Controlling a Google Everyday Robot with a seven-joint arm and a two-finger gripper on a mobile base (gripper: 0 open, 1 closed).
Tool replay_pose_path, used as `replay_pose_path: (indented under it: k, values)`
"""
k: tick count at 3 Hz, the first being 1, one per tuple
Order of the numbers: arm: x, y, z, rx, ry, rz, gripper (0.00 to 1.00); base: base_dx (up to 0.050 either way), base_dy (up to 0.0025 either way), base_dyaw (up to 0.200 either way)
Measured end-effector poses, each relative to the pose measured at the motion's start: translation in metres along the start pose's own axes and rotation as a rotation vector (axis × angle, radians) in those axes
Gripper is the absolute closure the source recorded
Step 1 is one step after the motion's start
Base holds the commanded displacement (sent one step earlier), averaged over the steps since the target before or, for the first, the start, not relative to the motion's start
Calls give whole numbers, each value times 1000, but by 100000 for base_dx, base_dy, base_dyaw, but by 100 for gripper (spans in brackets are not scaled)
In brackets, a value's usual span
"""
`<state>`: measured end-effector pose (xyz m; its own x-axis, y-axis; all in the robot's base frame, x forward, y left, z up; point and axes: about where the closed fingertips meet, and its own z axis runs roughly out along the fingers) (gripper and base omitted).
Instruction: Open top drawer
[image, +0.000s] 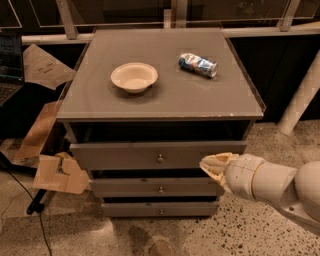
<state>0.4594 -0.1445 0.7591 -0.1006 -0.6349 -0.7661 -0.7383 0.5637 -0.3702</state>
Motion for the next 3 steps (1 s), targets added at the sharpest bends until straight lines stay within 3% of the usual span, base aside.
replay_pose_path:
  k: [1, 2, 3]
  values:
    - [6, -7, 12, 11, 6, 0, 100, 0, 0, 0]
    - [12, -43, 37, 44, 32, -5, 100, 0, 0, 0]
    - [12, -44, 37, 48, 30, -3, 100, 0, 0, 0]
